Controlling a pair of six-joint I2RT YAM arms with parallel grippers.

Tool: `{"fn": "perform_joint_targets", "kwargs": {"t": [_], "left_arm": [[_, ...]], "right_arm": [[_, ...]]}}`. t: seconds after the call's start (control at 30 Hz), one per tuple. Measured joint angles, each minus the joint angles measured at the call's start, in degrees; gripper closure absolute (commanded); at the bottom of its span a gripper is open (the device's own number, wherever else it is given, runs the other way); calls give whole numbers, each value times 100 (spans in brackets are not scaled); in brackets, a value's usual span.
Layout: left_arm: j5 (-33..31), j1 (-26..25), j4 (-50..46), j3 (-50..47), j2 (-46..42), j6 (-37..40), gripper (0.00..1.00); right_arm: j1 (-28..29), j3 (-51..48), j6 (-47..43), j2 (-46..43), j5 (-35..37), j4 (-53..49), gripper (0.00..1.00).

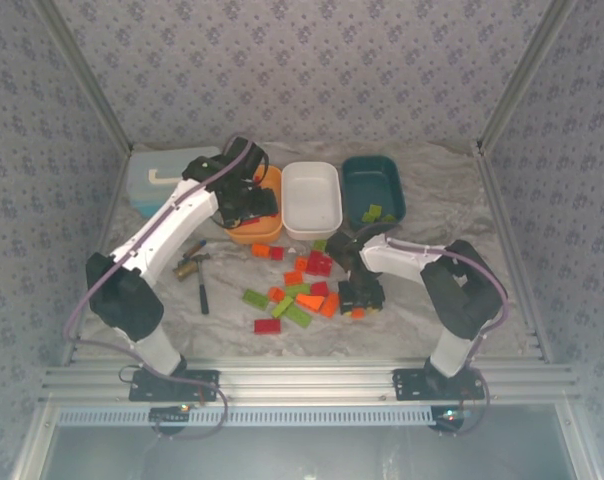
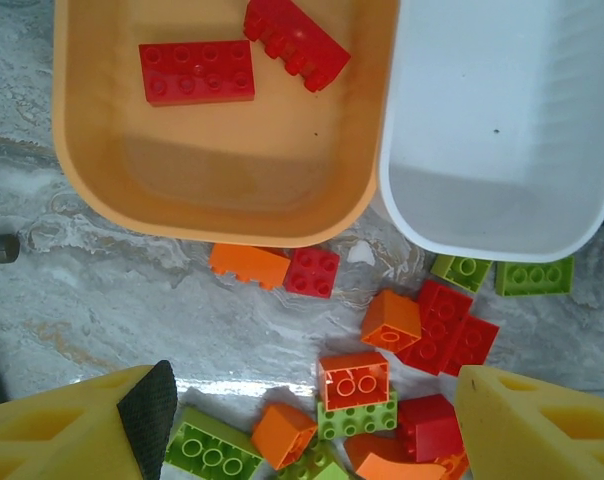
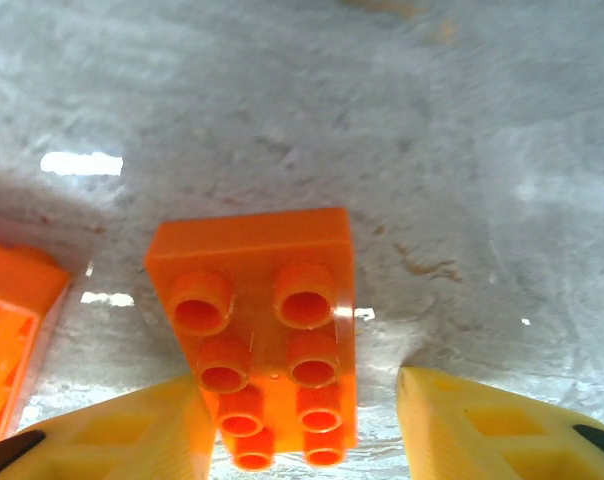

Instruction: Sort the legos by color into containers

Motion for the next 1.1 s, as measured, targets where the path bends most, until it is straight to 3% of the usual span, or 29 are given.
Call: {"fn": "perform_joint_targets", "kwargs": {"t": [0.27, 0.53, 0.83, 1.1], "left_arm": [[7, -94, 0, -411, -85, 0, 24], [179, -164, 96, -1189, -610, 46, 24], [407, -289, 323, -2490, -1856, 289, 24], [424, -323, 455, -3049, -2284, 348, 24]], "right_arm": [[-149, 55, -68, 42, 50, -4, 67], [-164, 520, -85, -251, 321, -313, 70], [-446, 3370, -262, -9, 579, -826, 70], [-951, 6013, -330, 2181, 643, -809, 69]]}}
